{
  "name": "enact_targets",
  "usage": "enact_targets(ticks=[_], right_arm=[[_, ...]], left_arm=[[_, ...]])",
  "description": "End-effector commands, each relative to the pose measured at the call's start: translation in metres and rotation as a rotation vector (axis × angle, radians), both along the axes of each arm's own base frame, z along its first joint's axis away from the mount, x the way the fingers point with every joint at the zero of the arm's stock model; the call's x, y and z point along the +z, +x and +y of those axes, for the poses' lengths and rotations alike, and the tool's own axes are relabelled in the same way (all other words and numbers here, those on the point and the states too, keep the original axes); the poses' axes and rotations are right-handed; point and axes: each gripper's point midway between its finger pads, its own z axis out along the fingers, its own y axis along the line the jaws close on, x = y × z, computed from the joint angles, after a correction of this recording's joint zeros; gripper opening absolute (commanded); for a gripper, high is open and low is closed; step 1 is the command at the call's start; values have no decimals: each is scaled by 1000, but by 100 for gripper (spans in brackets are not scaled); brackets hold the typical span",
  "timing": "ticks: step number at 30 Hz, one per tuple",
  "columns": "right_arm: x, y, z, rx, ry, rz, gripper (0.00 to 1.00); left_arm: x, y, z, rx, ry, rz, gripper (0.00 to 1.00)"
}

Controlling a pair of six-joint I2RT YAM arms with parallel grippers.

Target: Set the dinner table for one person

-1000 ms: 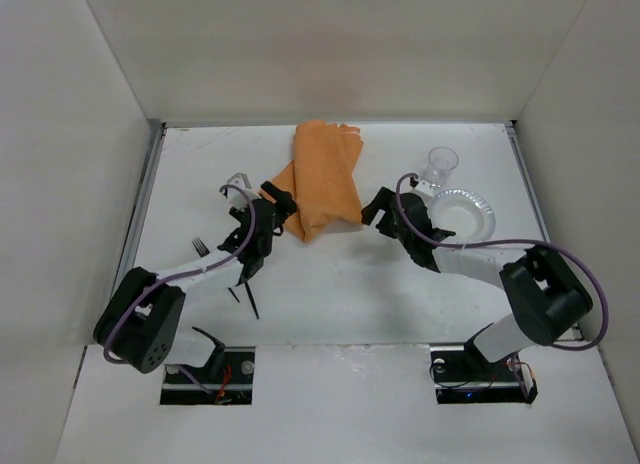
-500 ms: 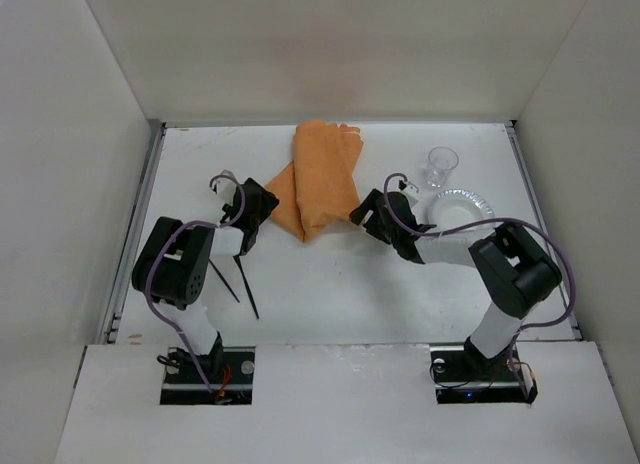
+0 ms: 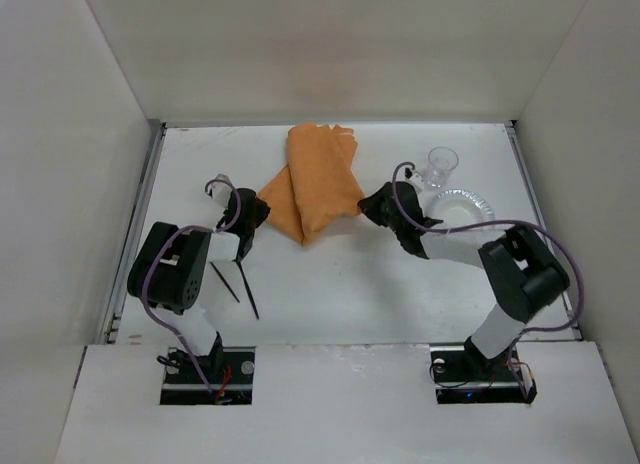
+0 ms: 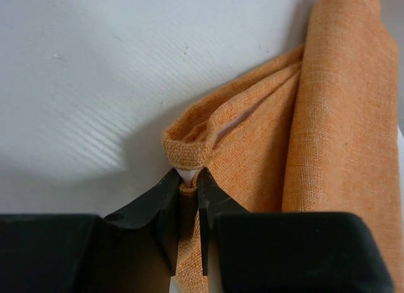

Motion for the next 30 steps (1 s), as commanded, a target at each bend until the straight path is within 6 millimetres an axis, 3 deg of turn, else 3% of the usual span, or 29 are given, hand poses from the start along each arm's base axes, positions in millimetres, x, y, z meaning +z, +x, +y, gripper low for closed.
enact_targets(ticks=[1,4,13,19,21,23,26,29,30], right_arm=[[78,7,-31,-91,-45,-209,12],[72,-17,-65,-152,-149,-198,11],[11,-119,-133,-220,-357,-14,9],[-6,-150,-119,-99,-377,90,11],[-5,-157,-120,-97,-400,96,12],[0,-161,-126,-108,-429,92,14],[10,-164,-133,-106,-459,85,18],[20,-167,-129,-52,-496,67,33],[24,-166,-128,-43,-504,55,45]], left_arm=[[42,-4,21,71,32,-120,10],[39,-22,30,98,44,-117,8],[44,-81,64,168,95,-107,7],[58,-115,63,161,173,-107,9],[62,-126,63,156,230,-104,12],[67,-134,67,163,296,-108,21],[80,-136,72,154,383,-120,28],[94,-130,69,129,425,-138,46],[98,-127,66,121,428,-142,48]])
